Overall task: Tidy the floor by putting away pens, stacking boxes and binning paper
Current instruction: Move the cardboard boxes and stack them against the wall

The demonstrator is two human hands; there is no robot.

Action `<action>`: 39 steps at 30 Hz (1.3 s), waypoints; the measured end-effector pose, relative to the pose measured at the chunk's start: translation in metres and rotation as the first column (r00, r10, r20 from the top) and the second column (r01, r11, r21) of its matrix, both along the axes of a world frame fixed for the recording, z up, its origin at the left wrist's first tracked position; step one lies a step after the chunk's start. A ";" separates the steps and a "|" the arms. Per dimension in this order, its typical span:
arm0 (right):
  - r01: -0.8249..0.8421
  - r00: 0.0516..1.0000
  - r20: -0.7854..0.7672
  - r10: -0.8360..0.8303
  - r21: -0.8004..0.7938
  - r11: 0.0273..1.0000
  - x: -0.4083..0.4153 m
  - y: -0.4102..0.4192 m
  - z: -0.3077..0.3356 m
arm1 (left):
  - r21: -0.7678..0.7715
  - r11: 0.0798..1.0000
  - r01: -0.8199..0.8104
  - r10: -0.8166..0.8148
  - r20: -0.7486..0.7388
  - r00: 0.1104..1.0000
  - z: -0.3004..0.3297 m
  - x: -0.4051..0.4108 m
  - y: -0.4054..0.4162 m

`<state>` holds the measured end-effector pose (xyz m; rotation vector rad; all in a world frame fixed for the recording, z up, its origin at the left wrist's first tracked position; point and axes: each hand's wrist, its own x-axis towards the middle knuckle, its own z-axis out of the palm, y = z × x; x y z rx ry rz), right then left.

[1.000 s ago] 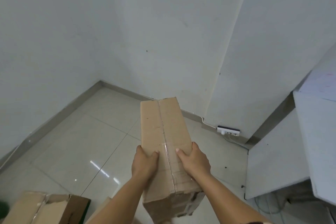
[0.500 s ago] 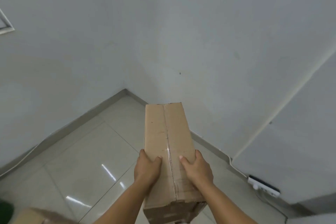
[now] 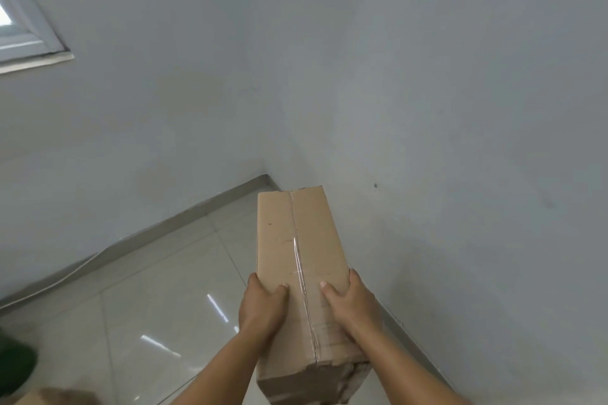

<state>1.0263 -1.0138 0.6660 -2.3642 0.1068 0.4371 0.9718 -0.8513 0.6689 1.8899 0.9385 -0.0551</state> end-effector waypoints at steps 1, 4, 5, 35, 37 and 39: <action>-0.018 1.000 0.000 0.018 -0.004 1.000 0.014 0.003 0.000 | -0.008 1.000 -0.017 0.017 -0.002 1.000 0.000 0.012 0.002; -0.071 0.997 -0.007 0.071 -0.002 0.998 0.057 0.015 -0.003 | -0.025 0.996 -0.081 0.082 0.001 0.997 -0.002 0.045 0.012; -0.088 0.996 -0.004 0.088 -0.002 0.996 0.071 0.021 -0.004 | -0.026 0.995 -0.100 0.100 0.006 0.995 -0.003 0.057 0.017; -0.345 0.939 -0.015 0.345 0.006 0.939 0.453 0.292 -0.113 | -0.026 0.941 -0.339 0.340 0.103 0.935 -0.107 0.395 0.260; -0.357 0.934 0.000 0.357 0.018 0.934 0.476 0.305 -0.145 | -0.019 0.939 -0.343 0.343 0.119 0.932 -0.140 0.415 0.273; -0.378 0.925 0.044 0.378 0.011 0.926 0.500 0.316 -0.175 | -0.020 0.941 -0.338 0.337 0.159 0.928 -0.175 0.435 0.284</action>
